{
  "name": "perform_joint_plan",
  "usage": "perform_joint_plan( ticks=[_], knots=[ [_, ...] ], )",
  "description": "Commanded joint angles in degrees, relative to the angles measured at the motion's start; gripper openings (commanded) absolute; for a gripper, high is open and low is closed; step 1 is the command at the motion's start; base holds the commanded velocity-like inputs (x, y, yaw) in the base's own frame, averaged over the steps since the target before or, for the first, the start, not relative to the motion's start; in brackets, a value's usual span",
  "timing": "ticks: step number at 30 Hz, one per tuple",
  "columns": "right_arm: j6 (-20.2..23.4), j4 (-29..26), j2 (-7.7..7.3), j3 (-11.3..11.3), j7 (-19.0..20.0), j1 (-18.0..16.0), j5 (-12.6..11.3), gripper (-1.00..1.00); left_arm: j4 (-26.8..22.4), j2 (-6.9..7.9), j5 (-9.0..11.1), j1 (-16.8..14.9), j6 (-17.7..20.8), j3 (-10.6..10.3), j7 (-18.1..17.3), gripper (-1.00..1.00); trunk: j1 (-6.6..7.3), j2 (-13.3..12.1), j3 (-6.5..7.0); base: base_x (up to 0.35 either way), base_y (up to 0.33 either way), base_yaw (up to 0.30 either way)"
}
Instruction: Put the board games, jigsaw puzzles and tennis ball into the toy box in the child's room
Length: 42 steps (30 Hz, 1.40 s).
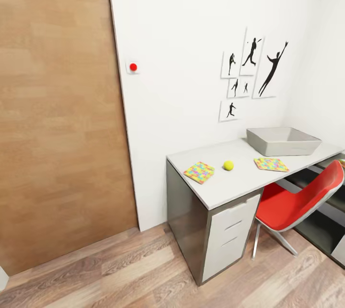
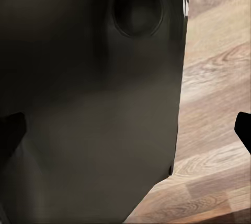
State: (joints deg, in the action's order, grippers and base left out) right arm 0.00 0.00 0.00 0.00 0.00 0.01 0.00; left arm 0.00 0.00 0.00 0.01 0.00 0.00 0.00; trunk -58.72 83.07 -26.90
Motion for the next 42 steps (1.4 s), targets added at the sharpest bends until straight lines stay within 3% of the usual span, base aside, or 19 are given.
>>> perform_joint_plan(
  ticks=[1, 4, 13, 30, 42],
  knots=[
    [0.0, 0.0, 0.00, 0.0, 0.0, 0.0, 0.0, 1.00, 0.0, 0.00, 0.0, 0.0, 0.0, 0.0, 0.0, 1.00, 0.00, 0.0, -0.03, 0.000, 0.000, 0.000],
    [-0.1, 0.0, 0.88, -0.1, -0.2, 0.0, -0.1, 1.00, -0.1, -0.97, 0.1, -0.1, -0.3, 0.0, 0.0, 1.00, 0.00, 0.0, -0.03, 0.000, 0.000, 0.000],
    [-0.2, 0.0, 2.13, 0.3, -0.2, 0.0, 0.4, 1.00, -0.1, -0.97, 0.0, -0.1, -0.3, -0.1, 0.0, 1.00, 0.00, 0.0, -0.03, 0.000, 0.000, 0.000],
    [-0.4, 0.0, 2.05, -0.2, -0.2, 0.0, -0.2, 1.00, -0.1, -1.03, 0.0, -0.1, -0.3, 0.1, 0.0, 1.00, 0.00, 0.0, -0.03, 0.000, 0.000, -0.004],
    [-0.2, 0.0, 2.11, -0.3, -0.2, 0.0, -0.3, 1.00, -0.1, -1.07, 0.0, -0.1, -0.3, 0.1, 0.0, 1.00, 0.00, 0.0, -0.03, 0.000, 0.000, -0.233]
  ],
)
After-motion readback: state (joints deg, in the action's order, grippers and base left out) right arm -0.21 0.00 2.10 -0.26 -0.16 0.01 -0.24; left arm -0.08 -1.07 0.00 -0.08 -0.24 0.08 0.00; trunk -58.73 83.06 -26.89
